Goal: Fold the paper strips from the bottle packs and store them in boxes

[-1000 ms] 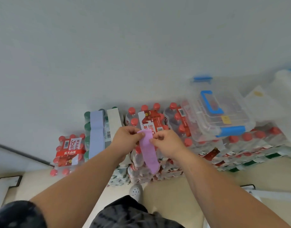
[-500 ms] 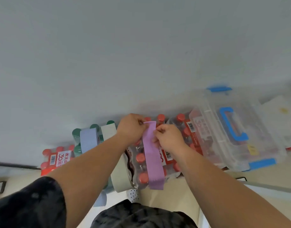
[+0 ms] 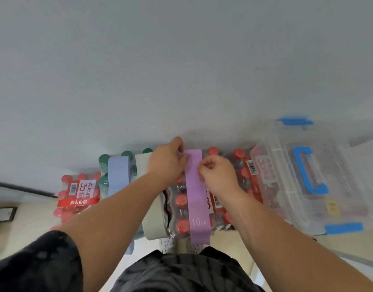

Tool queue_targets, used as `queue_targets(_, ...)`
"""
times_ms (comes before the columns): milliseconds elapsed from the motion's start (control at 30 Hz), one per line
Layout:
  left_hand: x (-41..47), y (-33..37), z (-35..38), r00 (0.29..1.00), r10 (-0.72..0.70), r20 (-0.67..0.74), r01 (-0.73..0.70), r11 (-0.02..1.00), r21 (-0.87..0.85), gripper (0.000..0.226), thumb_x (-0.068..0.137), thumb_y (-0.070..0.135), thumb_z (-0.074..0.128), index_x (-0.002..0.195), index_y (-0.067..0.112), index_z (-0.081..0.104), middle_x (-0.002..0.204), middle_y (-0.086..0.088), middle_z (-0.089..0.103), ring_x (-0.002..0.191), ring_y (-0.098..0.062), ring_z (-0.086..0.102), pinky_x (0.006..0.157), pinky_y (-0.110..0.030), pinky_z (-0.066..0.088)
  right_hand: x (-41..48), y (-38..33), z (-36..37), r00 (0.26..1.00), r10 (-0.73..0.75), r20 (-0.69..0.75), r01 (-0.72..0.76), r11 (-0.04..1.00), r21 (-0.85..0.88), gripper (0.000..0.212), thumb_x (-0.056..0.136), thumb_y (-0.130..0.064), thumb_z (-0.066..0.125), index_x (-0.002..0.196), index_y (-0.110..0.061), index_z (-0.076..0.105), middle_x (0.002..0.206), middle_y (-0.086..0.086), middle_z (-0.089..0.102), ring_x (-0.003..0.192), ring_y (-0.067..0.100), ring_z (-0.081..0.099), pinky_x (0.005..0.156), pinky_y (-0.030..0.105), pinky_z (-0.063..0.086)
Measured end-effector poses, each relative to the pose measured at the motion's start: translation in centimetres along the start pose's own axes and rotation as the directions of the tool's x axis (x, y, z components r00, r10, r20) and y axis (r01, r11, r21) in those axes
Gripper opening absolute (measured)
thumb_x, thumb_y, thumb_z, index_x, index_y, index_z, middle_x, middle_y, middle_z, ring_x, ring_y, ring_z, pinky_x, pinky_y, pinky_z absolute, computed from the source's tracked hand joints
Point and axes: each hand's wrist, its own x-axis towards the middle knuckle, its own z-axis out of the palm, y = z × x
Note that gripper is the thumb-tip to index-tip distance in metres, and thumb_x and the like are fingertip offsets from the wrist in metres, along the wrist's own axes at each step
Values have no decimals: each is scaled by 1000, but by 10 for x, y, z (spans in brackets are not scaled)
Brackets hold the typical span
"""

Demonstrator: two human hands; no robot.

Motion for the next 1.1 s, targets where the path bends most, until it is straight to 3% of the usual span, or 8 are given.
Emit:
queue_targets(133,-38,-21,-23,987,-109,-116,102,992,-69,14,92,34,64,92,23,57,56,4,56,55,-17,57,56,-35,50,-5,-15,11,991,-132,8,133,990,-53,10,92,-24,63,83,-25,66,79,-7,70,76,13,66,66,26,48)
queue_targets(233,-70,-45,-43,958,-212,-194,205,977,-59,12,90,29,68,98,23,60,58,6,55,55,-13,56,58,-32,50,-9,-27,34,975,-208,81,207,978,16,11,91,-24,65,80,-22,68,71,-5,71,71,12,68,67,29,52)
queue_targets(400,-112,-64,-72,897,-371,-240,357,929,-100,19,89,34,69,103,26,60,71,6,63,64,-5,58,56,-24,44,-19,-48,73,912,-271,308,288,958,-8,5,90,-29,69,91,-25,72,89,-9,69,81,10,66,75,27,50)
queue_targets(533,-121,-82,-88,864,-443,-242,432,897,-98,24,89,38,68,109,26,62,83,11,59,72,-1,54,53,-17,36,-21,-64,95,884,-254,392,317,943,-103,27,78,-51,64,98,-34,70,92,-14,72,87,13,70,83,39,59)
queue_targets(700,-104,-118,-104,873,-460,-163,425,881,-209,30,85,47,68,109,30,62,92,9,65,69,-12,67,62,-31,58,-2,-86,119,900,-281,333,352,920,-174,29,96,-31,63,120,-17,69,107,-5,68,93,13,61,83,27,47)
queue_targets(833,-78,-139,-114,907,-415,-68,392,894,-220,27,87,47,67,108,31,61,98,8,64,74,-15,67,68,-35,61,3,-101,135,924,-293,247,361,882,-304,29,98,-30,59,119,-13,68,115,3,70,103,23,66,90,33,51)
queue_targets(1033,-35,-160,-114,973,-231,23,232,960,-158,28,90,40,66,112,22,67,101,3,68,89,-16,64,82,-32,54,8,-107,154,938,-273,214,347,742,-575,20,94,-31,58,84,-17,67,91,2,63,79,26,61,61,31,42)
queue_targets(1100,-25,-163,-112,984,-167,65,174,976,-134,31,91,37,65,116,18,66,101,1,67,91,-18,63,80,-29,50,7,-106,157,935,-289,204,352,709,-611,20,93,-32,58,83,-17,65,91,2,58,77,25,58,62,33,43)
